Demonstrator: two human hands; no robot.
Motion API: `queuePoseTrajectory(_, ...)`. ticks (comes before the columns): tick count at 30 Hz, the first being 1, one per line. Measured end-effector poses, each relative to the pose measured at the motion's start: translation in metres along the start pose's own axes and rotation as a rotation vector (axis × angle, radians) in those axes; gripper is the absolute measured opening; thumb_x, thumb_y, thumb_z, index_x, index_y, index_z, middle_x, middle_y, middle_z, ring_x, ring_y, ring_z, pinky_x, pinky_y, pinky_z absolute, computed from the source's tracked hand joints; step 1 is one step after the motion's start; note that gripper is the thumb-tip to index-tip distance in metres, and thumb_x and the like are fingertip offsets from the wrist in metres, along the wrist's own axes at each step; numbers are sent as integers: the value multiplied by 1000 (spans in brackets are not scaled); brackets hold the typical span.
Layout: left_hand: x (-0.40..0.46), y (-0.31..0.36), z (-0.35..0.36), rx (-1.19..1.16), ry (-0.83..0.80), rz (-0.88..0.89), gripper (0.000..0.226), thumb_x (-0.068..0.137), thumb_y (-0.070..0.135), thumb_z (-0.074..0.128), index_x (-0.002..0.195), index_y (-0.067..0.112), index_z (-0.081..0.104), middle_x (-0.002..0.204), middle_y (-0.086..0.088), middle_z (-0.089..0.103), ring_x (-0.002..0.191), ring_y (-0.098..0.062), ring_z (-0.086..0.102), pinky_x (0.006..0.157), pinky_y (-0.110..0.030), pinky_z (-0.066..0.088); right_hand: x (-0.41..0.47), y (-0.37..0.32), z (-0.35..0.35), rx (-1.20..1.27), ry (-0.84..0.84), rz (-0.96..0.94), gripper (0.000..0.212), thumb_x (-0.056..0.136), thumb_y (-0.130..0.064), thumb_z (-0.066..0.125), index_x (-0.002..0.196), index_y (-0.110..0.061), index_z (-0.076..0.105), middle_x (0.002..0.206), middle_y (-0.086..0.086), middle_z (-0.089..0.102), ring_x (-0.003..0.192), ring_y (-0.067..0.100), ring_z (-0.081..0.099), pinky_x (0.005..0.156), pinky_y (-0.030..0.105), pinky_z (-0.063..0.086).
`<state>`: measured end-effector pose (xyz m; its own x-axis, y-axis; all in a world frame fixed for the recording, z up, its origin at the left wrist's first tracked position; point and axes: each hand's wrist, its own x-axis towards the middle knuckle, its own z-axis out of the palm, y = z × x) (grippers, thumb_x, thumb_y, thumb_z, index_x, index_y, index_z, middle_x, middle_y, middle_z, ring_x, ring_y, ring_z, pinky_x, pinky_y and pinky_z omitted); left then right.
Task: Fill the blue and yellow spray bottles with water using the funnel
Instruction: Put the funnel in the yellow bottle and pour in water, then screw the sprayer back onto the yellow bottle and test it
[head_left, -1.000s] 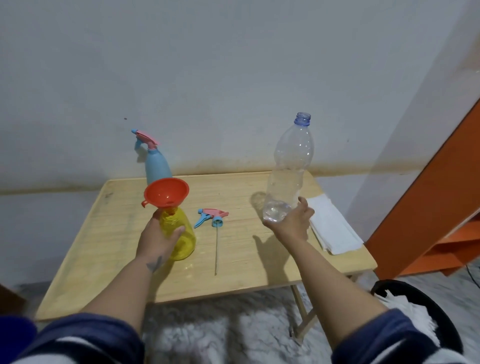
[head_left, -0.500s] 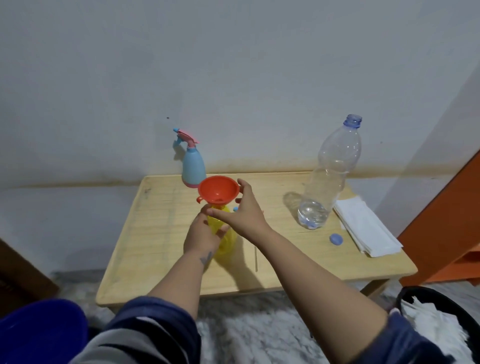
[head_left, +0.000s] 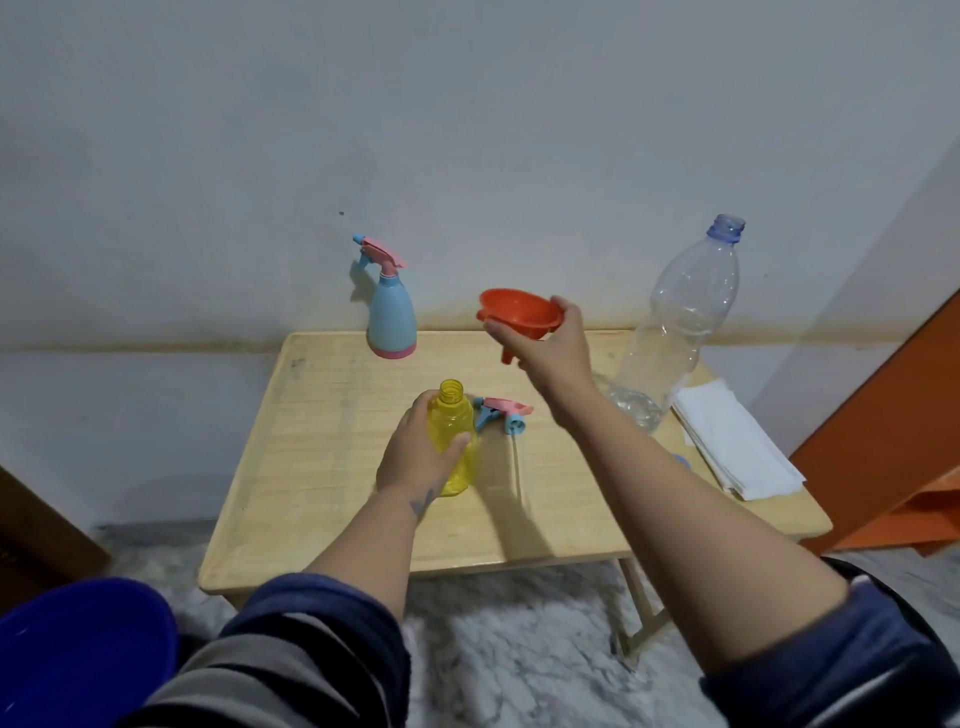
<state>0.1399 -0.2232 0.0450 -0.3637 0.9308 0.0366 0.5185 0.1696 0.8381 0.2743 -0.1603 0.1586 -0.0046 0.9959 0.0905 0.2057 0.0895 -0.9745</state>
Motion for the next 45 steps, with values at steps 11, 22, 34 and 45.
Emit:
queuePoseTrajectory(11, -4, -11, 10, -89, 81, 60, 65, 86, 36, 69, 141, 33, 36, 130, 18, 43, 114, -5, 42, 88, -24, 35, 31, 111, -34, -282, 154, 391, 67, 69, -33, 81, 119, -9, 43, 110, 8, 61, 99, 25, 59, 95, 47, 48)
queuePoseTrajectory(22, -1, -21, 16, -141, 103, 95, 63, 84, 37, 70, 127, 54, 28, 116, 38, 37, 113, 6, 40, 90, -13, 31, 72, 154, -4, -320, 328, 515, 72, 70, -42, 78, 128, -14, 46, 127, 6, 58, 121, 31, 52, 101, 46, 41)
queuePoseTrajectory(34, 1, -21, 12, -123, 73, 75, 70, 81, 40, 72, 140, 40, 34, 125, 25, 40, 116, 1, 40, 92, -21, 35, 32, 149, 12, -521, 151, 338, 36, 89, -29, 63, 120, -12, 56, 122, 5, 59, 114, 25, 57, 85, 30, 44)
queuePoseTrajectory(45, 4, -24, 11, -135, 65, 105, 67, 80, 40, 73, 126, 57, 27, 116, 41, 37, 113, 8, 39, 85, -7, 30, 55, 140, 40, -599, -83, 402, 27, 88, -31, 59, 94, -5, 64, 99, 10, 68, 82, 26, 61, 64, 27, 40)
